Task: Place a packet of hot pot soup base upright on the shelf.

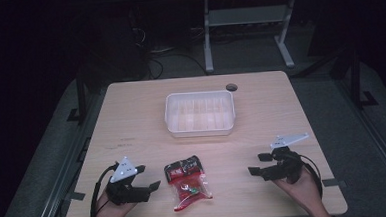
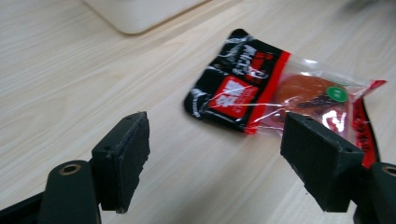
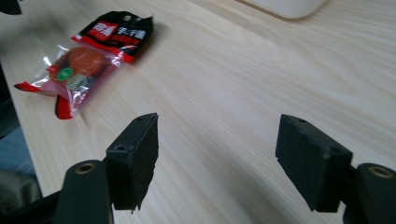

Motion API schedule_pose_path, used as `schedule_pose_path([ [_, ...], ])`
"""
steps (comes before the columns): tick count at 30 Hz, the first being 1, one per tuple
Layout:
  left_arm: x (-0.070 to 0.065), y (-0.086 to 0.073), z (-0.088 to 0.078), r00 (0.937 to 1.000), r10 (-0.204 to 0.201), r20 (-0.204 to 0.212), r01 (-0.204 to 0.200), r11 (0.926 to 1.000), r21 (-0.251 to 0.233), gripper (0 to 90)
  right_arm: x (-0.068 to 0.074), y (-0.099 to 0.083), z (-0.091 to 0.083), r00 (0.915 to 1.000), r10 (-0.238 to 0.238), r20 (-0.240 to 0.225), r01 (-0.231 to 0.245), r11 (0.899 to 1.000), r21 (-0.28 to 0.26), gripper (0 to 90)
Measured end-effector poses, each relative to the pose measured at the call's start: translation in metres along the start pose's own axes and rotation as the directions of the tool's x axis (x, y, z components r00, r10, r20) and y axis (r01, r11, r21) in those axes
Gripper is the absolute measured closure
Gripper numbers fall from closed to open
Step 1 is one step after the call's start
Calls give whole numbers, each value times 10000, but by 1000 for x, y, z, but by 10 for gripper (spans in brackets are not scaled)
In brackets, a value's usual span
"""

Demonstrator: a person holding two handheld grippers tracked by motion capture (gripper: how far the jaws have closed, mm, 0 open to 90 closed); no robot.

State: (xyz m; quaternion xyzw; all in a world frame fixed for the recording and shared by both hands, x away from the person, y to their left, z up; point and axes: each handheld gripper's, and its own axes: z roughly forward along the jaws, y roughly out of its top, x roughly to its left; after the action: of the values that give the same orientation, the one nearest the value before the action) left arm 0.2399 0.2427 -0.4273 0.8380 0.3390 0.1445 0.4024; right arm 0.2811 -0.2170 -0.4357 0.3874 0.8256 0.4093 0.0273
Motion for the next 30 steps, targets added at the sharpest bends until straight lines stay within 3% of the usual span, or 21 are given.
schedule_pose_path([
  [8,-11,3,8,9988,201,455,-208,9997,146,254,10,11,13,9988,-311,-387,319,9993,188,294],
  [16,-22,7,20,9951,462,872,-502,9978,437,252,13,29,18,9975,-423,-560,423,9991,-7,297],
  [22,-27,7,28,9929,473,1090,-552,9960,707,229,25,56,32,9880,-407,-1493,389,9991,-155,310],
  [25,-29,8,31,9925,458,1132,-540,9960,709,224,34,73,44,9843,-772,-1589,796,9968,88,313],
  [30,-37,11,39,9885,726,1329,-848,9924,886,220,44,98,68,9765,-1076,-1868,1237,9894,766,318],
])
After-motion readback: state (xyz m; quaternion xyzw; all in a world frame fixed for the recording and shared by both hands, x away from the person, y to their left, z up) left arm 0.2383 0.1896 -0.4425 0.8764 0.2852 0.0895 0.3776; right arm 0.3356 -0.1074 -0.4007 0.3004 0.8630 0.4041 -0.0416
